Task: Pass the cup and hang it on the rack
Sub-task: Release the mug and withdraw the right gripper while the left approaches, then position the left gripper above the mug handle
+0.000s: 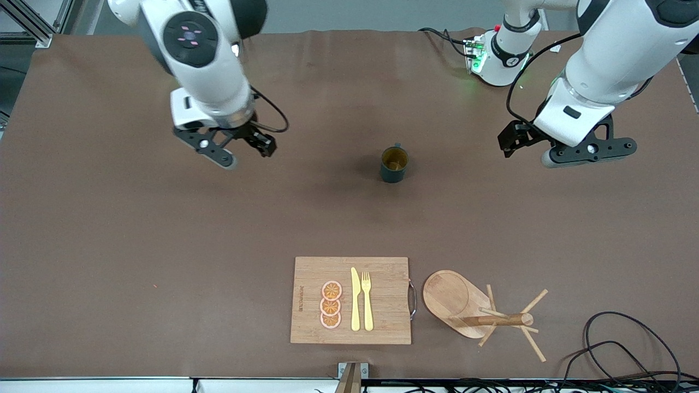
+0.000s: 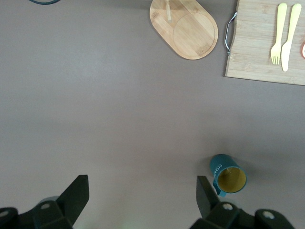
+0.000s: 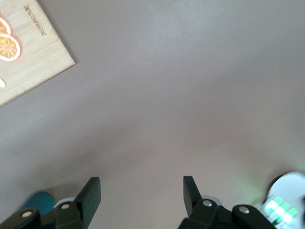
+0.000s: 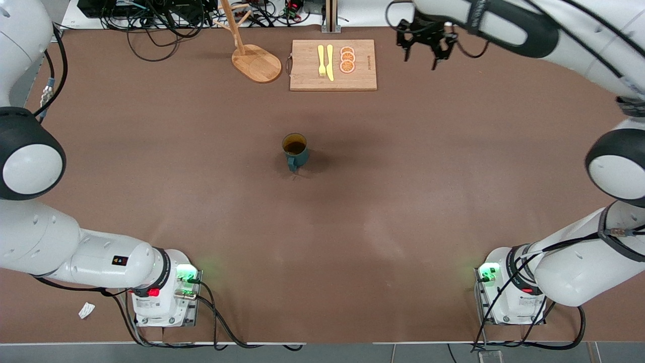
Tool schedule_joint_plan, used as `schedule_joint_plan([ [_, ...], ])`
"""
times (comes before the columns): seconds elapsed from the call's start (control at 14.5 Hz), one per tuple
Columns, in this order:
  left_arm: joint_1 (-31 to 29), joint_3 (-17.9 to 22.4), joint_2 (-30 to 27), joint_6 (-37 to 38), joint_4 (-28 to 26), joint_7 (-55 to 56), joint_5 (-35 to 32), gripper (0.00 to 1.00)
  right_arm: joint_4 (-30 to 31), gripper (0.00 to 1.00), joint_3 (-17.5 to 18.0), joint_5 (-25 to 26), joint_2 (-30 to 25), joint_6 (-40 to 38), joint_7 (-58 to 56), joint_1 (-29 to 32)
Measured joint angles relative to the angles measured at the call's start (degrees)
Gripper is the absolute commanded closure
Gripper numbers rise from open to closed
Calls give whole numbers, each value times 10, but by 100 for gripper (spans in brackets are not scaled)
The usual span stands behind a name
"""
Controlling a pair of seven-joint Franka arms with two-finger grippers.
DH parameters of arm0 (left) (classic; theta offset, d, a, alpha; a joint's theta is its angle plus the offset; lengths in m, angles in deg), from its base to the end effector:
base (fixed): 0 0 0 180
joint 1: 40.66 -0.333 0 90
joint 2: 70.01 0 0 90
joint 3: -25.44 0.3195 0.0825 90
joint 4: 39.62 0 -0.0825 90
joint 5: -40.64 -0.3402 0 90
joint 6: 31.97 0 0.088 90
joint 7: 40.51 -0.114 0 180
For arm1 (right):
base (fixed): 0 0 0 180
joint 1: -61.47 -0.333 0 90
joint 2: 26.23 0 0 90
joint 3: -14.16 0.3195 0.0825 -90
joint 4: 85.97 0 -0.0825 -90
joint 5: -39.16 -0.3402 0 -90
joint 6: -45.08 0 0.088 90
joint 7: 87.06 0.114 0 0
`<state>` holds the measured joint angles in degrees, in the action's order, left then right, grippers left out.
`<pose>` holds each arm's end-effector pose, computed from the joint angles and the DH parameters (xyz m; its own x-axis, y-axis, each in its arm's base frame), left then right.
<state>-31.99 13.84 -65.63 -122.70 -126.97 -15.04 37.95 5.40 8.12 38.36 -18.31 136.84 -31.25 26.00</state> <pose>0.5050 -0.1761 0.6028 0.9959 0.0901 -0.0008 0.0900 -0.9953 -0.0353 0.4738 0.2732 0.5404 0.8912 -0.4478 -0.0726 -0.4393 -0.8918 0.1082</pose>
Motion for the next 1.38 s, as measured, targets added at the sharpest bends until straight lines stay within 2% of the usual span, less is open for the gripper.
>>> schedule_joint_plan([
  [0.35, 2, -3, -1, 14, 1, 0, 0, 0, 30, 20, -1, 4, -44, 1, -245, 101],
  [0.69, 30, -14, 3, -6, -6, 5, -17, 0, 35, 20, -1, 24, -50, 1, -444, 179],
  [1.04, 151, -32, 23, -83, -66, 142, -123, 0, 55, 20, 0, 30, -54, 28, -560, 223],
  [1.38, 289, -37, 36, -147, -164, 340, -231, 0, 126, 19, 0, 34, -88, 86, -646, 266],
])
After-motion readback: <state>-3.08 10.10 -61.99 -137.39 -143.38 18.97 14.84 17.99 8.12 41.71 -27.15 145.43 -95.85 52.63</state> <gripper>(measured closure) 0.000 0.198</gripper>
